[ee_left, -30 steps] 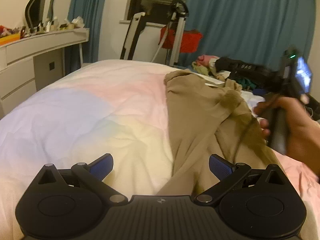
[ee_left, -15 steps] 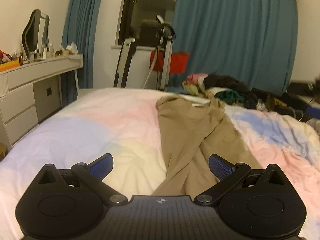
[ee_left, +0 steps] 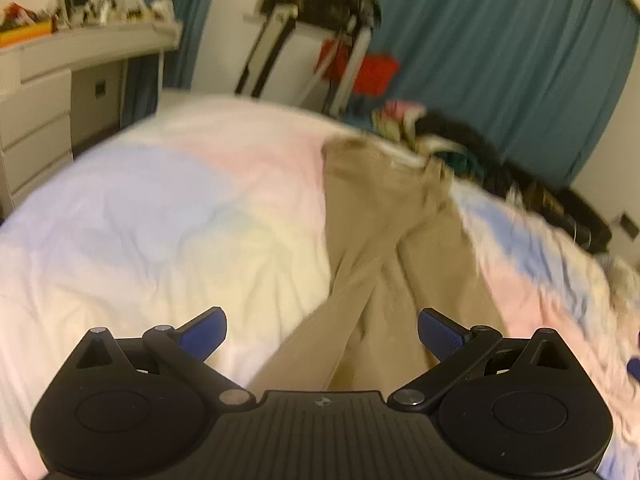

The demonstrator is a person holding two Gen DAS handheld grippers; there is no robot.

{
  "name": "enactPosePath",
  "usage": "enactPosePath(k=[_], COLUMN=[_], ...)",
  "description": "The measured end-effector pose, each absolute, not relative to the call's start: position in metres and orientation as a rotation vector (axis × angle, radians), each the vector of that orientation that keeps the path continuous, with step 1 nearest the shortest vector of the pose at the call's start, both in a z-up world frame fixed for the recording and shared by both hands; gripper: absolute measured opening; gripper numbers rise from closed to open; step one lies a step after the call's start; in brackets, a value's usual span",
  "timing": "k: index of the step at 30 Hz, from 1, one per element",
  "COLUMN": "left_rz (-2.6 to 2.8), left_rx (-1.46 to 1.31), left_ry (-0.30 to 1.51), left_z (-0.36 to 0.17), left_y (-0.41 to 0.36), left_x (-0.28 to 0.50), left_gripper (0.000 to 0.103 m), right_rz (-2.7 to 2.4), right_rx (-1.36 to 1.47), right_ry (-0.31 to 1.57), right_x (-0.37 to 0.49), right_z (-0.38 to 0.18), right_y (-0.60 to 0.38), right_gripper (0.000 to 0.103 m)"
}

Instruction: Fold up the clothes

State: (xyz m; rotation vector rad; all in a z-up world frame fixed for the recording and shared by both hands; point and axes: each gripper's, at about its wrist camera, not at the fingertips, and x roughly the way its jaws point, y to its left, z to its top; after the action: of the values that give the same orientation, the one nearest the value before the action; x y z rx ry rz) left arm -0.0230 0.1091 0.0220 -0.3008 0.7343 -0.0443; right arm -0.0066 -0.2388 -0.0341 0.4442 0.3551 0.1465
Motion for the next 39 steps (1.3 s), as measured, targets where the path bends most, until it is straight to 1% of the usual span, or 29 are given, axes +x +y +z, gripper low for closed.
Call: enactPosePath(k=[2, 9, 15, 19, 26, 27, 28, 29, 30, 31, 32, 33, 34, 36, 39], left_rz=[-0.087, -0.067, 0.0, 0.051, 0.169, 0.163, 0.154, 0.141, 0.114, 0.082, 0.05, 0.02, -0.008, -0.057, -0.131], left_rx=[-0.323, -0.341, -0.321, -0.282, -0.204, -0.189, -0.171, -0.151, -0.113, -0.069, -0.025, 0.03, 0.088, 0.179, 0.246], left_ry=[0.801, 0.979, 1.138, 1.216, 1.322, 1.321, 1.319, 1.315, 1.307, 1.296, 1.285, 1.254, 1.214, 1.144, 1.064], left_z=[0.02, 0.018, 0.003, -0.011, -0.027, -0.026, -0.025, -0.024, -0.022, -0.019, -0.016, -0.012, -0.006, 0.004, 0.018], left_y=[0.118, 0.147, 0.15, 0.143, 0.137, 0.136, 0.133, 0.13, 0.124, 0.117, 0.111, 0.103, 0.095, 0.08, 0.055], left_x=[-0.02, -0.016, -0.008, -0.003, 0.002, 0.001, -0.001, -0.003, -0.006, -0.009, -0.013, -0.018, -0.025, -0.039, -0.059], left_gripper=[0.101, 0.096, 0.079, 0.07, 0.06, 0.055, 0.046, 0.041, 0.031, 0.023, 0.013, 0.006, 0.002, 0.002, 0.002], right_rz=[0.156, 0.18, 0.203, 0.2, 0.2, 0.198, 0.197, 0.197, 0.196, 0.194, 0.192, 0.188, 0.178, 0.164, 0.159], right_rx=[0.452, 0.52, 0.584, 0.624, 0.679, 0.678, 0.677, 0.677, 0.678, 0.677, 0.677, 0.676, 0.676, 0.683, 0.704], right_ry=[0.37, 0.421, 0.454, 0.475, 0.508, 0.515, 0.523, 0.529, 0.535, 0.54, 0.546, 0.553, 0.564, 0.581, 0.592], right_x=[-0.006, -0.005, -0.002, -0.002, 0.002, 0.003, 0.003, 0.004, 0.004, 0.005, 0.005, 0.005, 0.006, 0.007, 0.009], right_z=[-0.038, -0.047, -0.051, -0.056, -0.063, -0.063, -0.064, -0.065, -0.065, -0.066, -0.067, -0.068, -0.069, -0.072, -0.074], right_y=[-0.239, -0.251, -0.257, -0.262, -0.265, -0.265, -0.265, -0.264, -0.264, -0.263, -0.263, -0.263, -0.264, -0.265, -0.27], right_gripper=[0.087, 0.087, 0.087, 0.088, 0.088, 0.088, 0.088, 0.088, 0.088, 0.088, 0.088, 0.088, 0.088, 0.088, 0.088])
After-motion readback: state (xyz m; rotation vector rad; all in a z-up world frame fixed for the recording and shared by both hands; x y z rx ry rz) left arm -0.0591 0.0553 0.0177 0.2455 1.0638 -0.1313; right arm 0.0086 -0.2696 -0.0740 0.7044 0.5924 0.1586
